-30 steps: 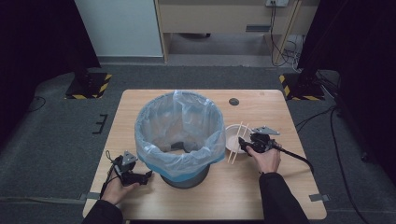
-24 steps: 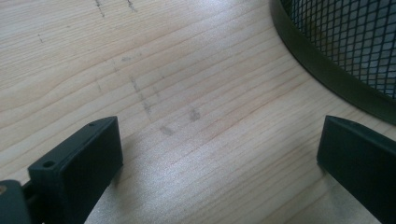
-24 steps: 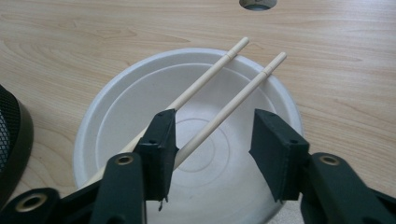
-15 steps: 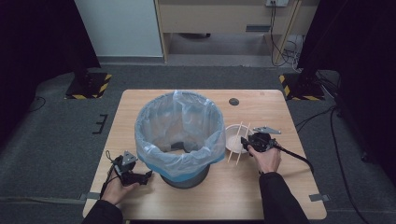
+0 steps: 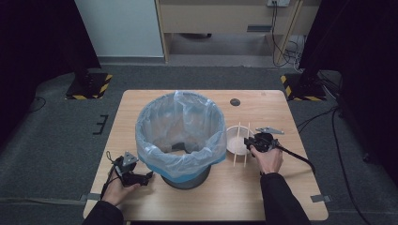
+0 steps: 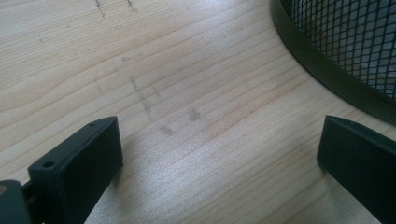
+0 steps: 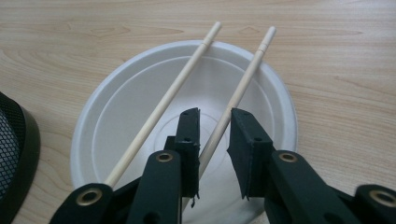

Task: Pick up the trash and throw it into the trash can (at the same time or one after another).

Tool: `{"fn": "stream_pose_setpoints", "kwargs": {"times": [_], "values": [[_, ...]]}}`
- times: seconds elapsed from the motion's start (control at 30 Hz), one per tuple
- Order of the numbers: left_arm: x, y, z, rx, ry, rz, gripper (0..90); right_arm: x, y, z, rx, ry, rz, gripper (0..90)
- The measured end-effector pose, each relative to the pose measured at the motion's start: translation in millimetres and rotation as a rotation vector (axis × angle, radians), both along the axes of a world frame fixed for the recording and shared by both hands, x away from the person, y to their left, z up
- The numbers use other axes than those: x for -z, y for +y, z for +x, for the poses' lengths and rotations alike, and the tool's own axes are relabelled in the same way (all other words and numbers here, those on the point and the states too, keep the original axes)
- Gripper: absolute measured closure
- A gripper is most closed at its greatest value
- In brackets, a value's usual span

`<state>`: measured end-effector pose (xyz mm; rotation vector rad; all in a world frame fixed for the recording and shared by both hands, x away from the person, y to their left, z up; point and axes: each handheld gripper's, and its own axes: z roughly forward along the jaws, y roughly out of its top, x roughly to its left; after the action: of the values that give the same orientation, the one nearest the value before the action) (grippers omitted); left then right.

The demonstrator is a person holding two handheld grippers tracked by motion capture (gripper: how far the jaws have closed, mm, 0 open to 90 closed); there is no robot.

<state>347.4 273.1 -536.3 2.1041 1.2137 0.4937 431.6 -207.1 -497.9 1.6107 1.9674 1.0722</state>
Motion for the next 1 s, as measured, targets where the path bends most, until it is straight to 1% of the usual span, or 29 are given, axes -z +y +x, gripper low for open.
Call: {"fn": "stream_pose_setpoints", "kwargs": {"times": [0.2, 0.47, 0.67, 0.8, 0.93, 1.0], "values": [[0.0, 0.0, 0.0, 0.000, 0.000, 0.000, 0.0, -0.3, -0.3, -0.2, 0.002, 0.006, 0.001, 78.1], [0.0, 0.0, 0.0, 0.000, 0.000, 0.000, 0.0, -1.2, -1.0, -0.6, 0.003, 0.008, 0.005, 85.4], [0.0, 0.0, 0.0, 0.000, 0.000, 0.000, 0.0, -1.9, -1.6, -0.6, 0.000, 0.010, 0.009, 85.9], [0.0, 0.0, 0.0, 0.000, 0.000, 0.000, 0.0, -3.5, -3.0, -0.8, -0.001, 0.003, 0.015, 85.9], [0.0, 0.0, 0.0, 0.000, 0.000, 0.000, 0.0, -6.8, -5.1, -1.5, 0.002, -0.008, 0.031, 85.9], [0.0, 0.0, 0.0, 0.000, 0.000, 0.000, 0.0, -10.6, -6.9, -2.3, 0.002, -0.020, 0.046, 85.9]]}}
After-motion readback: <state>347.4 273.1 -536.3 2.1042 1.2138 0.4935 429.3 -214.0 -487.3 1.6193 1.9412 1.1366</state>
